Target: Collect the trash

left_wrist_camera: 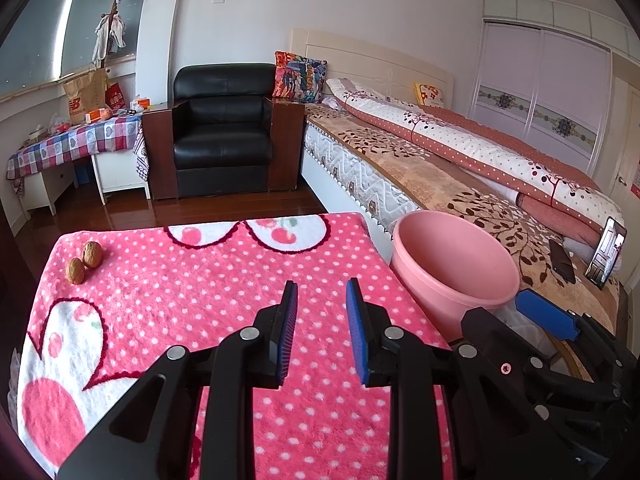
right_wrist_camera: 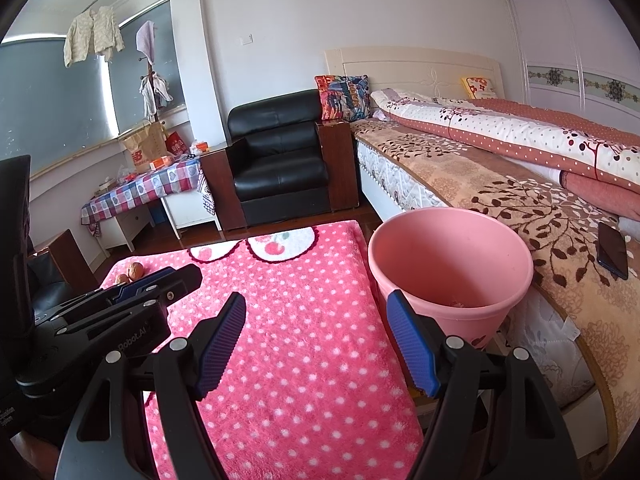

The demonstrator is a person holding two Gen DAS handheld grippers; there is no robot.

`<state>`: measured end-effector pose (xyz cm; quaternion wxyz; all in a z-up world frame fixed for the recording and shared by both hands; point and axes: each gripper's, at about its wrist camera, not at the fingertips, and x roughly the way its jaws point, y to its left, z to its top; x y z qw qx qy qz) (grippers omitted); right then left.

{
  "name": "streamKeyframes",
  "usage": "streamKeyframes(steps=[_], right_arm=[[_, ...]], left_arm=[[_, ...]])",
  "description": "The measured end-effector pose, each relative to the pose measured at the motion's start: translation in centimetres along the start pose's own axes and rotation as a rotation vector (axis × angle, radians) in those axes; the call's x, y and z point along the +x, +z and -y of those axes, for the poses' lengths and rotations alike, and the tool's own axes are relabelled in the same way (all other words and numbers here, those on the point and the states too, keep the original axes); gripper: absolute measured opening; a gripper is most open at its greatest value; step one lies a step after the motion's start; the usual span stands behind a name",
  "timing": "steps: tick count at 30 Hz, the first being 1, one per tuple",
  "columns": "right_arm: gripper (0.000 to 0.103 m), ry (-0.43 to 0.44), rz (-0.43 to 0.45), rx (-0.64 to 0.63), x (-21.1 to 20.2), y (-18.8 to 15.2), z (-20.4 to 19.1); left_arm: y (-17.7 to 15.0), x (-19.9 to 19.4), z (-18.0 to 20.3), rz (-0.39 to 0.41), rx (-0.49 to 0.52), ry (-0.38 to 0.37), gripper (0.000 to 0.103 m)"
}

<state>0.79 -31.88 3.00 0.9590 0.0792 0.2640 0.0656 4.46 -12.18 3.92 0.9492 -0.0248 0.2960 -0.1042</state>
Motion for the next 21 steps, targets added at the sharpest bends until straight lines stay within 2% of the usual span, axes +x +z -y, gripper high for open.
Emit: streamKeyframes(steps=[21], right_arm=[[0.072, 0.004, -0.002, -0.005, -0.03, 0.01, -0.22]], left_arm=[[0.03, -0.18, -0.17, 0.004, -0.008, 0.006, 0.025]])
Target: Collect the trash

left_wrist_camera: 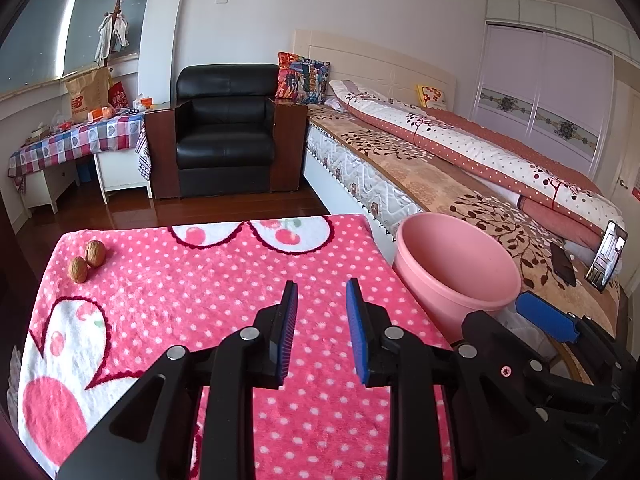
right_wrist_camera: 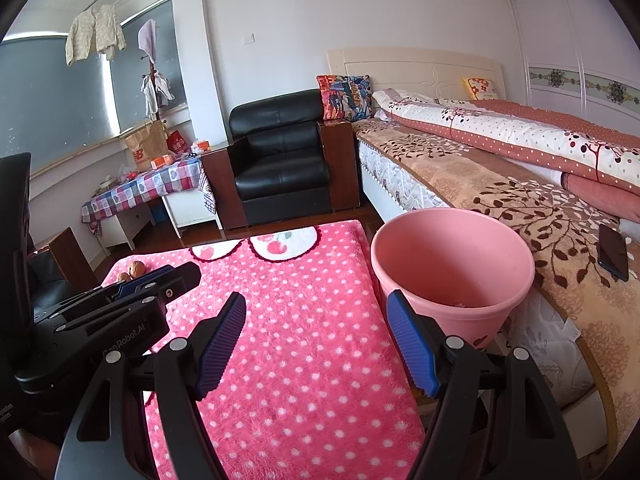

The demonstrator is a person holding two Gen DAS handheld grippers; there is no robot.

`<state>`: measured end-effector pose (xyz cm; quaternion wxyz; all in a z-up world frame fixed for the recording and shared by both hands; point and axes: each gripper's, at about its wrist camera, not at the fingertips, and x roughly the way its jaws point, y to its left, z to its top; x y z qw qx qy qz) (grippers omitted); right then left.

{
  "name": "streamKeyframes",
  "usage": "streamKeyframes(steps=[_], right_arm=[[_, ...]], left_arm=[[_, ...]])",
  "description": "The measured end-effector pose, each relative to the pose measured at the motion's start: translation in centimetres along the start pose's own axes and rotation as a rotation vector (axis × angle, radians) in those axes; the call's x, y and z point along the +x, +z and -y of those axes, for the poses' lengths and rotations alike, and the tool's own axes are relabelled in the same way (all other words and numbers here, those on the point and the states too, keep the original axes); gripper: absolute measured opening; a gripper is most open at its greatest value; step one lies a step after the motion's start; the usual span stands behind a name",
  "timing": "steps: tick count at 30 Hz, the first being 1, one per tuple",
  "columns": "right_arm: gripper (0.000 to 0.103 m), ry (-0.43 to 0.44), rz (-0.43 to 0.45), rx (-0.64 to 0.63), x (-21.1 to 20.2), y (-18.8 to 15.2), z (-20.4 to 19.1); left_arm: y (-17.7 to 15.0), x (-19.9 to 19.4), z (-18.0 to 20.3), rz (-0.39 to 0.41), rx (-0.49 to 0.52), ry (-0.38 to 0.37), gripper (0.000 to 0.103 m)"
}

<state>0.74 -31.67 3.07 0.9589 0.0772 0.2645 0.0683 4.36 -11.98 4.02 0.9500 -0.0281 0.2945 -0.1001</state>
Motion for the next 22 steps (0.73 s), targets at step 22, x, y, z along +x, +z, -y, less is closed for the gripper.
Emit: streamKeyframes(steps=[22], right_arm=[[0.072, 0.019, -0.023, -0.012, 1.4, 0.2, 0.1]], left_arm=[[0.2, 0.3, -1.2, 0.002, -0.027, 0.051, 0.025]])
